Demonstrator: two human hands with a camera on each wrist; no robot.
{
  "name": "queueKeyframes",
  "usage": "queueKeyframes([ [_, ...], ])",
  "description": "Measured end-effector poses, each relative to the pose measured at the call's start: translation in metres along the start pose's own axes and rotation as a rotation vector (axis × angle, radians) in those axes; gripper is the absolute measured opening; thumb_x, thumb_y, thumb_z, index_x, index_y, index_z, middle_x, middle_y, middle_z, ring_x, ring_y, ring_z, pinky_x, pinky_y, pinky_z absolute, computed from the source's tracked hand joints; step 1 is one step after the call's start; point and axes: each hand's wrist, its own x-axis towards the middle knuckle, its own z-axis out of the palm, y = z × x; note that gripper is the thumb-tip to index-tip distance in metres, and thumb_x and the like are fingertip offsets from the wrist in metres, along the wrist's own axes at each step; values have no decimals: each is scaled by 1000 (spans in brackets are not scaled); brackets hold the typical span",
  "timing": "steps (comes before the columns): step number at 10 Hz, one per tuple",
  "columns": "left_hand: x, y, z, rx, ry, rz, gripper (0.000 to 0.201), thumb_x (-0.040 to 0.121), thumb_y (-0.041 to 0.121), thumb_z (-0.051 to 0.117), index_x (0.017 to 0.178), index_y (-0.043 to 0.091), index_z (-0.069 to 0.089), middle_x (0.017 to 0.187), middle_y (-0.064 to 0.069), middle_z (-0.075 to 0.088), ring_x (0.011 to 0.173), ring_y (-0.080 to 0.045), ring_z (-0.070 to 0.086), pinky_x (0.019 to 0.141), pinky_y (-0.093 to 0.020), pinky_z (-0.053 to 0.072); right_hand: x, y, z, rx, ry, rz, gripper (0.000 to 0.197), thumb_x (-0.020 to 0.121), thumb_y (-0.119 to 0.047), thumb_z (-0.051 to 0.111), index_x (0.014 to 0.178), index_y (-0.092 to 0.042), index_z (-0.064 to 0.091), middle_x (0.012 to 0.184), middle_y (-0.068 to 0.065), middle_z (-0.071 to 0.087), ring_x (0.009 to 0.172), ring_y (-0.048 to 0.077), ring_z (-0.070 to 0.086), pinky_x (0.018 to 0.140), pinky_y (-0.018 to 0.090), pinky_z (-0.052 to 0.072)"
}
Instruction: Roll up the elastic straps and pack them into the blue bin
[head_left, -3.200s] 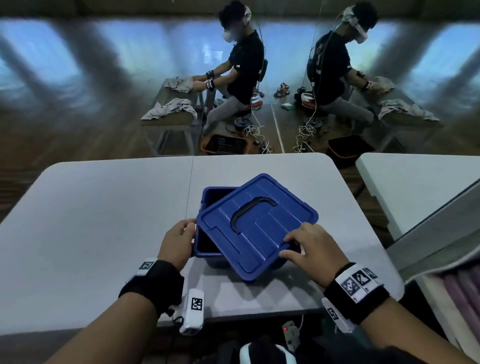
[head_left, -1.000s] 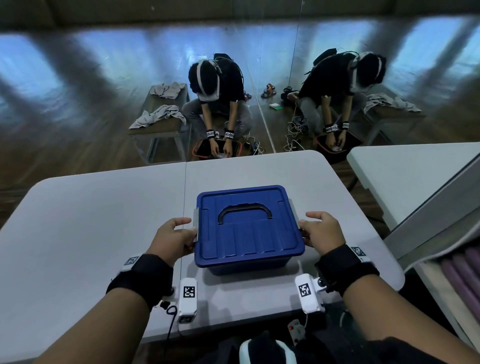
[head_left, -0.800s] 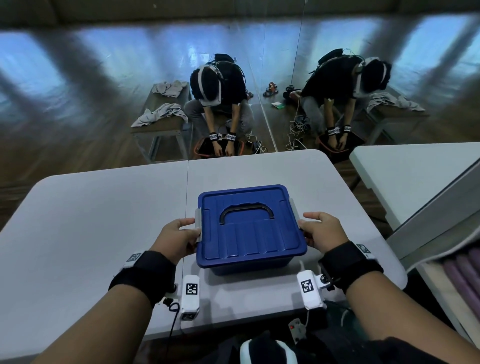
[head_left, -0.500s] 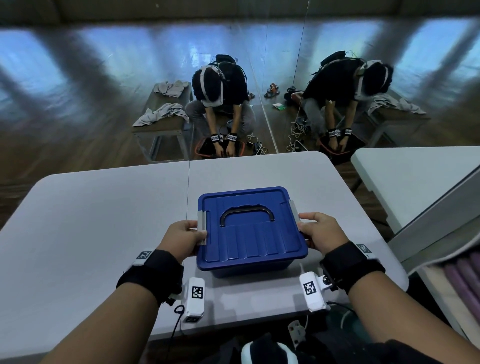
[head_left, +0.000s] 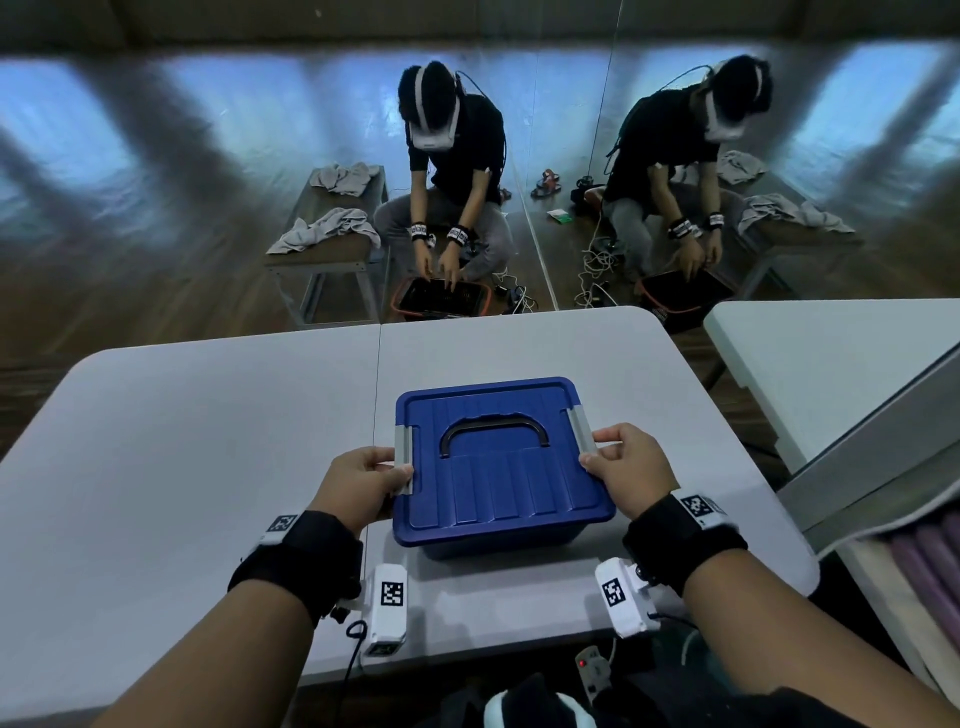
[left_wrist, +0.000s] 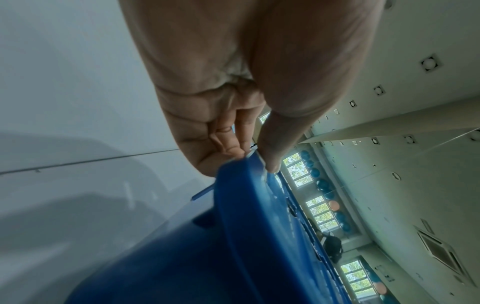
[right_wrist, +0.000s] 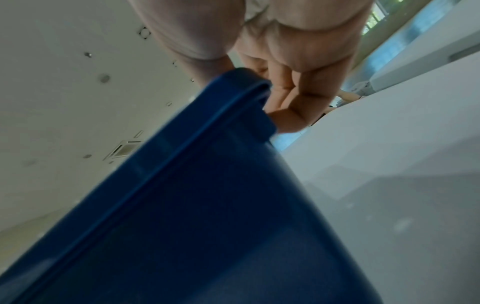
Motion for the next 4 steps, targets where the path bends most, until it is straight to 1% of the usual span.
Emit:
queueKeyframes([
  [1,1,-4,-1,10,82,38,33,89,7,73,119,11,58,101,-24,69,90,-39,71,76,-51,62,0,2,1,-12,30,-12,25,85,-23,75,105,-19,59,93,1,67,86,17,67,77,36,59],
  [2,-3,-7,0,91,117,110,33,90,12,73,118,17,56,95,-17,71,86,-33,72,70,-48,63,-4,2,2,-30,46,-46,23,87,-28,73,104,-20,60,93,-2,68,86,12,65,77,32,57],
  [3,-7,-12,-2,187,122,185,21,95,22,67,114,18,59,94,-9,71,79,-25,72,62,-39,62,-8,8,0,21,7,-53,15,92,-33,66,102,-23,61,93,-2,70,88,16,68,82,40,59],
  [4,-17,-33,-16,253,83,147,15,100,31,57,107,19,63,90,-5,73,72,-23,71,62,-35,59,-23,16,-11,57,-23,-45,25,98,-42,52,95,-20,64,93,2,70,88,22,69,76,44,60],
])
